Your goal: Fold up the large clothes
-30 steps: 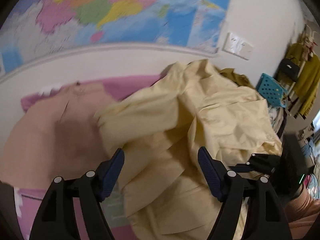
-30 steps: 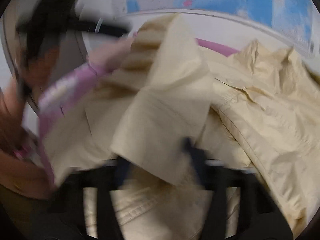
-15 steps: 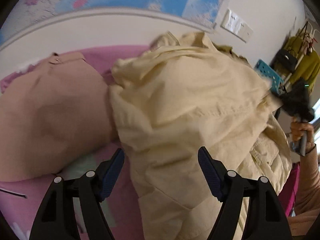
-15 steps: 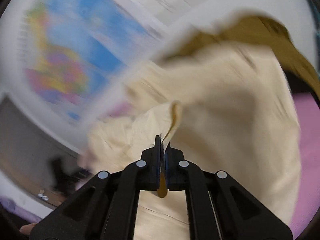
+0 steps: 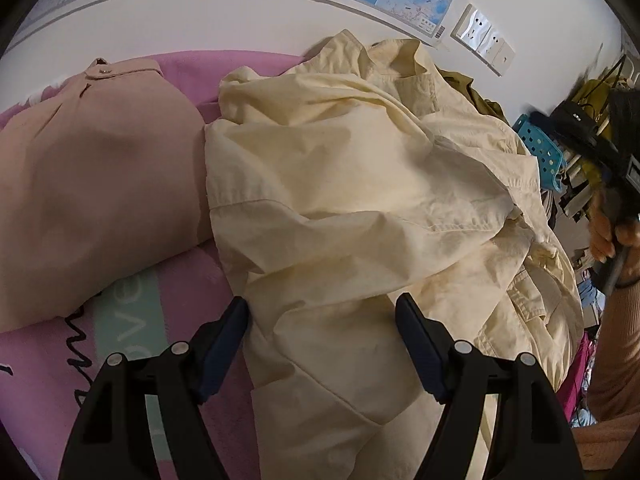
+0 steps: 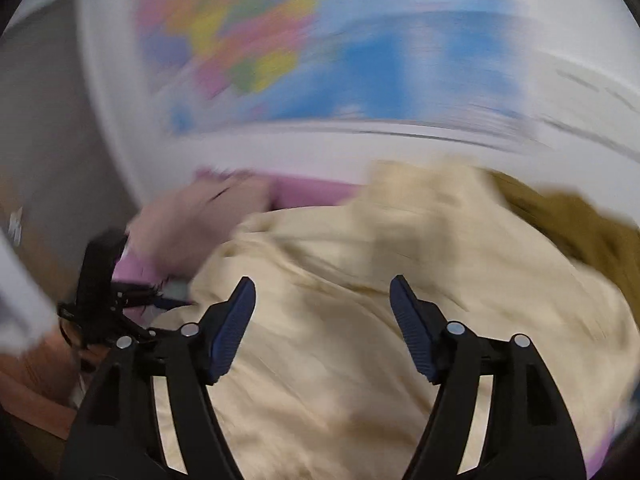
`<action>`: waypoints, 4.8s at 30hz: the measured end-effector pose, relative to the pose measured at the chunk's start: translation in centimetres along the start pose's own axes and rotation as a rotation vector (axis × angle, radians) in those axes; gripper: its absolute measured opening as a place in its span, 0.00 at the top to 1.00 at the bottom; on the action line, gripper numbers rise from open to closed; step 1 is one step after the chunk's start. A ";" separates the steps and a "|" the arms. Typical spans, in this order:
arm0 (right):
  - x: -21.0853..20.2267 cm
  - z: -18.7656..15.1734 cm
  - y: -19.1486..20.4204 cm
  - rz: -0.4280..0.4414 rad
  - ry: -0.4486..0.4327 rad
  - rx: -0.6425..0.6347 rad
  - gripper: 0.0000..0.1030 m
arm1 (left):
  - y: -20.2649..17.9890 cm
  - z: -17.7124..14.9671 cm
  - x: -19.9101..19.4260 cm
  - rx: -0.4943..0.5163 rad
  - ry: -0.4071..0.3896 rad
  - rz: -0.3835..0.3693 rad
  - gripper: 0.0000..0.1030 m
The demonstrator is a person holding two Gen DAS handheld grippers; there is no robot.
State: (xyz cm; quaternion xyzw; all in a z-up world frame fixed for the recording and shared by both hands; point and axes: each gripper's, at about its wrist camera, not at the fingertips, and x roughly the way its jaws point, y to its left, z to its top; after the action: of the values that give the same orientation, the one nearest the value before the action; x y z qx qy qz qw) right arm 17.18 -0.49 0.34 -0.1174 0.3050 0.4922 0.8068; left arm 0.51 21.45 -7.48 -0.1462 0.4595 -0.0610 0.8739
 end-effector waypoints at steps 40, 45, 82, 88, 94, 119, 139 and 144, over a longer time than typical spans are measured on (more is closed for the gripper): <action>-4.6 -11.3 -11.3 -0.174 0.192 0.480 0.22 | -4.4 5.7 1.8 0.185 0.001 -0.053 0.28; -3.9 -11.9 -10.7 -0.179 0.168 0.446 0.81 | -4.2 7.4 5.1 0.156 0.082 -0.011 0.28; -7.9 -12.8 -9.0 -0.120 0.009 0.491 0.34 | -3.4 2.5 -1.0 0.083 -0.071 0.033 0.23; -11.9 -14.3 -4.9 -0.067 -0.036 0.423 0.32 | -2.8 -0.5 -3.5 0.049 -0.105 0.020 0.23; -8.7 -14.9 2.9 -0.048 0.104 0.217 0.36 | -5.3 -3.5 -4.8 0.128 -0.126 0.005 0.21; -0.8 -13.7 5.3 -0.123 0.147 0.101 0.74 | -2.7 -8.1 -4.9 0.033 -0.084 0.004 0.20; -19.9 -24.9 -4.0 -0.220 -0.106 0.613 0.20 | -2.4 -12.9 -4.8 -0.054 -0.007 -0.158 0.09; -19.2 -26.8 -4.7 -0.139 -0.104 0.669 0.17 | -2.4 -13.1 -4.3 -0.111 -0.009 -0.324 0.07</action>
State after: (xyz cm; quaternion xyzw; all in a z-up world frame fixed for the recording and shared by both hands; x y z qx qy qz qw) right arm 4.80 -29.75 -9.62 0.1584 0.3993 0.3141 0.8466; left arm -12.67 17.61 -10.37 -0.2665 0.4287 -0.1749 0.8454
